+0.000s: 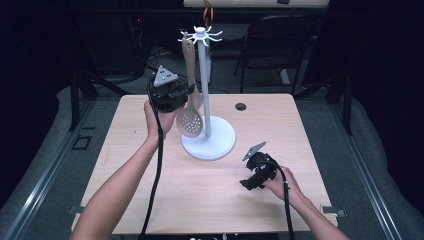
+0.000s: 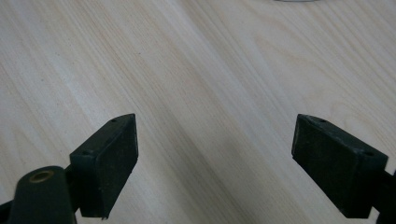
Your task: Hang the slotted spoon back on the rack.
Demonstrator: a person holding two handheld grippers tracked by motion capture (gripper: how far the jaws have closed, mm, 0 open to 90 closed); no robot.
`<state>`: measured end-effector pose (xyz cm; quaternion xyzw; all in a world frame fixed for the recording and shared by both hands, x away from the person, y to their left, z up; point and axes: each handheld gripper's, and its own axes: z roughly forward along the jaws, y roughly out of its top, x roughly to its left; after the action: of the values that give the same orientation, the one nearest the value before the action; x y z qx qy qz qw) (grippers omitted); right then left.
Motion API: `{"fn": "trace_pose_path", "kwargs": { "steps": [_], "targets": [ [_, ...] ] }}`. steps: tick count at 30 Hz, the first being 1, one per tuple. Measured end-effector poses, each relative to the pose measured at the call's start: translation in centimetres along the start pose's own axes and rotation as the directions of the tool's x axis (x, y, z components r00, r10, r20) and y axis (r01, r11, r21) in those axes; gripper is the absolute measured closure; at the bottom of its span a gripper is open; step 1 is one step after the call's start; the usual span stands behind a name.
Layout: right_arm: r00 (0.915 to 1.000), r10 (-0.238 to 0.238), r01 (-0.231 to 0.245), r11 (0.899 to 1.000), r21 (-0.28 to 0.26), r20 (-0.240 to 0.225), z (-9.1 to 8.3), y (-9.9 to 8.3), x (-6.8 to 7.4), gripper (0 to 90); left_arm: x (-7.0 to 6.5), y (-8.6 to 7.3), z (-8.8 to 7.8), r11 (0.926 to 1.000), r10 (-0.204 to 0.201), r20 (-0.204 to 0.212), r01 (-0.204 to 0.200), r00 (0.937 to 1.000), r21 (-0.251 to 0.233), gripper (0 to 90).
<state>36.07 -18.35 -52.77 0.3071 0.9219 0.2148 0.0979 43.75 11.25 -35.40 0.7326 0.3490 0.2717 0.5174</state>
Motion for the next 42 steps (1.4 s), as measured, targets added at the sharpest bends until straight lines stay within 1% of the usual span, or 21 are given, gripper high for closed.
{"fn": "trace_pose_path", "kwargs": {
  "steps": [4, 11, 16, 21, 22, 24, 26, 30, 33, 34, 35, 37, 39, 40, 42],
  "targets": [
    [1.0, -0.001, 0.001, 1.0, 0.003, 0.002, 0.0, 0.0, 0.0, 14.2, 0.0, 0.0, 0.3, 1.0, 0.0, -0.006, 0.0, 1.0, 0.001, 75.8],
    [1.0, -0.005, 0.005, 1.0, -0.001, 0.002, -0.1, 0.0, 0.0, 14.1, 0.1, -0.2, 0.9, 0.9998, 0.002, -0.01, -0.002, 0.9999, 0.018, 75.7],
    [1.0, -0.002, 0.002, 1.0, 0.003, 0.0, -0.1, 0.0, 0.1, 14.2, 0.2, -0.4, 1.2, 0.9997, -0.021, 0.003, 0.021, 0.9998, 0.009, 75.6],
    [1.0, -0.003, 0.003, 1.0, 0.003, 0.002, -0.1, 0.0, 0.0, 14.1, -0.1, -0.3, 1.4, 0.9997, -0.021, 0.004, 0.021, 0.9998, 0.01, 74.8],
    [1.0, -0.004, 0.004, 1.0, 0.001, 0.001, -0.1, 0.0, 0.0, 14.1, 0.0, -0.3, 1.4, 0.9996, -0.026, 0.01, 0.026, 0.9996, 0.007, 74.5],
    [1.0, -0.005, 0.005, 1.0, -0.001, 0.003, -0.1, 0.0, 0.0, 14.1, 0.2, -0.4, 1.3, 0.9987, -0.051, 0.043, 0.051, 0.9978, 0.0, 73.2],
    [1.0, -0.004, 0.004, 1.0, -0.003, 0.006, -0.1, 0.0, 0.1, 14.1, 0.2, -0.4, 1.2, 0.9984, -0.056, 0.051, 0.057, 0.9971, -0.002, 68.3],
    [1.0, -0.004, 0.004, 1.0, -0.003, 0.004, -0.1, 0.0, 0.1, 14.0, 0.1, -0.2, 0.6, 0.9984, -0.057, 0.046, 0.057, 0.9973, 0.002, 55.6],
    [1.0, -0.003, 0.003, 1.0, 0.003, 0.003, -0.1, 0.0, 0.1, 13.9, 0.0, -0.1, 0.0, 0.9992, -0.039, 0.037, 0.038, 0.9986, 0.013, 46.4],
    [1.0, 0.007, -0.007, 1.0, -0.008, -0.005, 0.0, -0.1, 0.2, 13.8, -0.1, -0.1, -0.2, 0.9993, -0.035, 0.031, 0.035, 0.9989, 0.014, 43.2],
    [1.0, 0.001, -0.001, 1.0, -0.002, -0.002, -0.1, 0.0, 0.1, 13.7, -0.2, -0.1, -0.4, 0.9995, -0.024, 0.026, 0.024, 0.9994, 0.02, 40.6],
    [1.0, 0.001, -0.001, 1.0, -0.007, 0.002, -0.1, -0.1, 0.1, 13.6, -0.4, -0.1, -0.9, 0.9996, -0.019, 0.018, 0.019, 0.9997, 0.023, 37.0],
    [1.0, 0.004, -0.004, 1.0, -0.009, -0.001, -0.2, -0.1, 0.1, 13.3, -0.6, -0.2, -1.4, 0.9996, -0.005, 0.014, 0.005, 0.9999, 0.029, 34.1],
    [1.0, 0.004, -0.004, 1.0, -0.009, 0.0, -0.2, -0.1, 0.1, 13.2, -0.6, -0.3, -1.7, 0.9993, 0.006, 0.01, -0.007, 0.9999, 0.037, 32.7],
    [1.0, 0.006, -0.006, 1.0, -0.012, -0.002, -0.2, -0.1, 0.1, 12.9, -0.8, -0.6, -2.2, 0.9986, 0.012, 0.011, -0.013, 0.9999, 0.052, 29.6]
  ]
}}
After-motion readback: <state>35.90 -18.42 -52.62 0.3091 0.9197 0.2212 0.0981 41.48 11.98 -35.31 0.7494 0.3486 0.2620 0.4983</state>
